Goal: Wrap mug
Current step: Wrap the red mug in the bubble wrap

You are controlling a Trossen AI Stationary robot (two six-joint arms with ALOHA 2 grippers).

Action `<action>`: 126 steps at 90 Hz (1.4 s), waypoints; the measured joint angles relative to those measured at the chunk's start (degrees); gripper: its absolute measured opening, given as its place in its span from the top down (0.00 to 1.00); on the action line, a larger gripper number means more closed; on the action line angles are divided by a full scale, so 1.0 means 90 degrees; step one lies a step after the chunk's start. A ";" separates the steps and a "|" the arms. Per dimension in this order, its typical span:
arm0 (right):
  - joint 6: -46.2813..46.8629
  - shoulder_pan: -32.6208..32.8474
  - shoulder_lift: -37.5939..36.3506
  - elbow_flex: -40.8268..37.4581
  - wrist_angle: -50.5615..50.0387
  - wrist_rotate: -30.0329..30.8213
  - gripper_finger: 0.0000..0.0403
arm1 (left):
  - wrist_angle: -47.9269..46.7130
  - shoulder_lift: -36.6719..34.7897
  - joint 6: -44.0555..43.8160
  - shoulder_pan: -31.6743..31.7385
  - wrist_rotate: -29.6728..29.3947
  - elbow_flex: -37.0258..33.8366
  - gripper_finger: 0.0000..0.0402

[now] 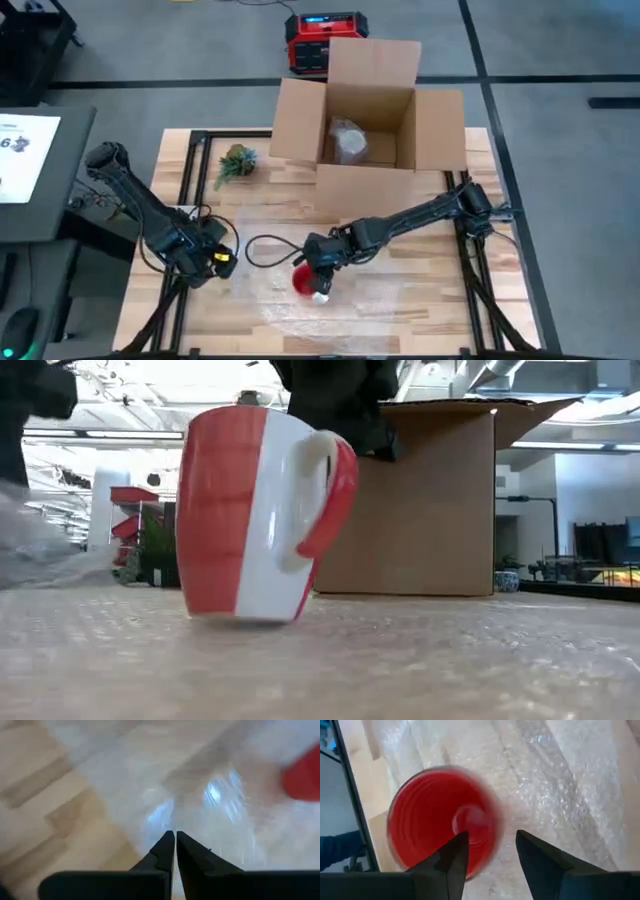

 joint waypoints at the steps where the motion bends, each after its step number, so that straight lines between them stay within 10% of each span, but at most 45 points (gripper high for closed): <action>1: 0.0000 -0.0007 0.0000 0.0000 0.0002 -0.0001 0.62 | 0.0057 -0.0003 0.0051 0.0000 -0.0001 0.0013 1.00; 54: -0.0843 0.0022 0.0057 -0.0138 0.0472 -0.0039 0.69 | 0.1526 0.0989 0.0226 -0.0002 -0.0112 0.0021 1.00; 86: -0.0547 -0.0138 0.0504 0.0006 0.0714 -0.0451 0.97 | 0.2024 0.1701 -0.0252 -0.0005 -0.0111 0.0019 1.00; 126: 0.1337 -0.0089 -0.0614 0.0133 -0.1957 -0.0135 0.99 | 0.3008 0.3104 0.1349 0.1217 0.0125 0.0021 1.00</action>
